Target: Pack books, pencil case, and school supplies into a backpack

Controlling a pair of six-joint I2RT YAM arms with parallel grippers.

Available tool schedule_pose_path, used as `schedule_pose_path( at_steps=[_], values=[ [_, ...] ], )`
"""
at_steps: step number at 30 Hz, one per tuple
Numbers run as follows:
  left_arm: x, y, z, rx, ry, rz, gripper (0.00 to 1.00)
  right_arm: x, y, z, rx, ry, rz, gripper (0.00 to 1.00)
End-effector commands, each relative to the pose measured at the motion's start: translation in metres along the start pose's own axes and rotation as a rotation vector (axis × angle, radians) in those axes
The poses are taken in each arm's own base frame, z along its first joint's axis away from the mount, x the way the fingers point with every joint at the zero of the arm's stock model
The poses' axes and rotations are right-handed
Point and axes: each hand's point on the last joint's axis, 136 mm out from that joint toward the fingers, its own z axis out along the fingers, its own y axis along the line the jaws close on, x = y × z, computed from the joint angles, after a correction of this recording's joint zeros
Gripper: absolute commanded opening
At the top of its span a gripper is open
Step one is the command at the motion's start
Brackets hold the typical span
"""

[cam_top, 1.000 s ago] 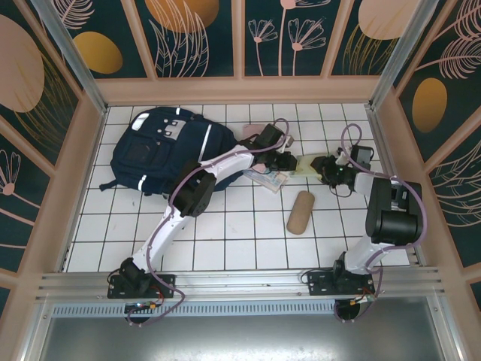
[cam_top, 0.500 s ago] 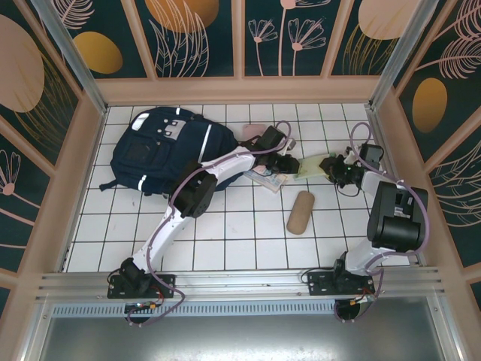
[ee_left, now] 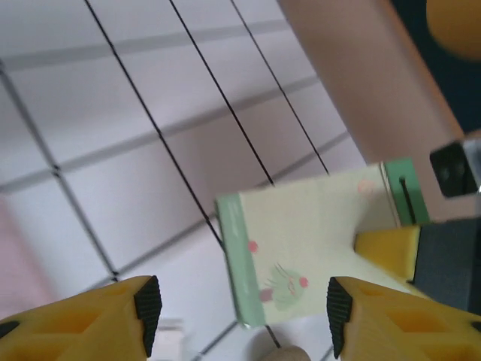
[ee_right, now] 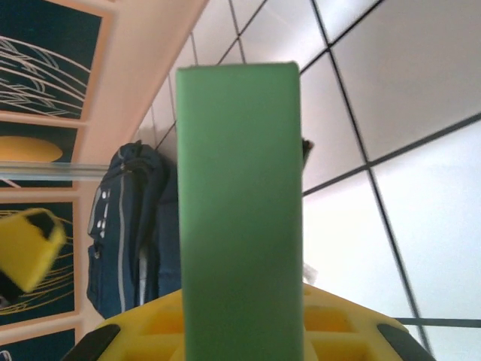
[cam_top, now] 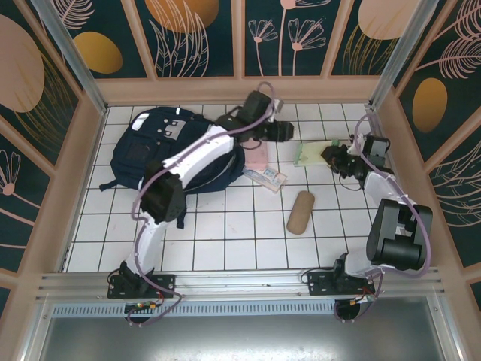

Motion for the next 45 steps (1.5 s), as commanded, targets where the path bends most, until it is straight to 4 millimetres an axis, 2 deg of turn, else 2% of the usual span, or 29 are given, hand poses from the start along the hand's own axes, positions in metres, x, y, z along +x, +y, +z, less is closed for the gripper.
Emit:
schedule_pose_path(
  at_steps=[1, 3, 6, 9, 13, 17, 22, 25, 28, 29, 31, 32, 39, 45],
  values=[
    [0.000, 0.077, -0.024, -0.269, 0.005, 0.012, 0.63, -0.005, 0.048, -0.001, -0.101, -0.014, -0.074, 0.00],
    [0.002, 0.111, -0.039, -0.403, 0.018, 0.024, 0.64, 0.001, 0.061, 0.006, -0.123, -0.002, -0.092, 0.00],
    [0.011, 0.149, -0.058, -0.560, 0.043, 0.054, 0.65, 0.010, 0.077, 0.017, -0.140, 0.021, -0.121, 0.00],
    [0.027, 0.176, -0.070, -0.682, 0.080, 0.098, 0.66, 0.019, 0.083, 0.026, -0.146, 0.049, -0.135, 0.00],
    [0.052, 0.200, -0.072, -0.761, 0.142, 0.118, 0.67, 0.025, 0.084, 0.032, -0.148, 0.069, -0.135, 0.00],
    [0.080, 0.225, -0.064, -0.809, 0.217, 0.107, 0.67, 0.030, 0.084, 0.033, -0.152, 0.082, -0.133, 0.00],
    [0.096, 0.244, -0.058, -0.844, 0.252, 0.100, 0.64, 0.033, 0.085, 0.031, -0.147, 0.084, -0.141, 0.00],
    [0.103, 0.253, -0.053, -0.861, 0.274, 0.100, 0.55, 0.035, 0.085, 0.030, -0.147, 0.088, -0.143, 0.00],
    [0.107, 0.258, -0.053, -0.852, 0.278, 0.088, 0.39, 0.035, 0.088, 0.028, -0.154, 0.084, -0.142, 0.00],
    [0.108, 0.259, -0.054, -0.850, 0.275, 0.082, 0.29, 0.036, 0.090, 0.029, -0.161, 0.086, -0.143, 0.00],
    [0.103, 0.259, -0.059, -0.858, 0.256, 0.070, 0.07, 0.039, 0.097, 0.030, -0.176, 0.094, -0.148, 0.00],
    [0.098, 0.257, -0.062, -0.856, 0.243, 0.064, 0.00, 0.042, 0.102, 0.032, -0.183, 0.099, -0.152, 0.00],
    [0.037, 0.224, -0.099, -0.790, 0.088, 0.042, 0.00, 0.059, 0.137, 0.055, -0.272, 0.138, -0.147, 0.00],
    [-0.012, 0.201, -0.136, -0.684, -0.014, -0.013, 0.00, 0.078, 0.162, 0.091, -0.343, 0.188, -0.129, 0.00]
  ],
)
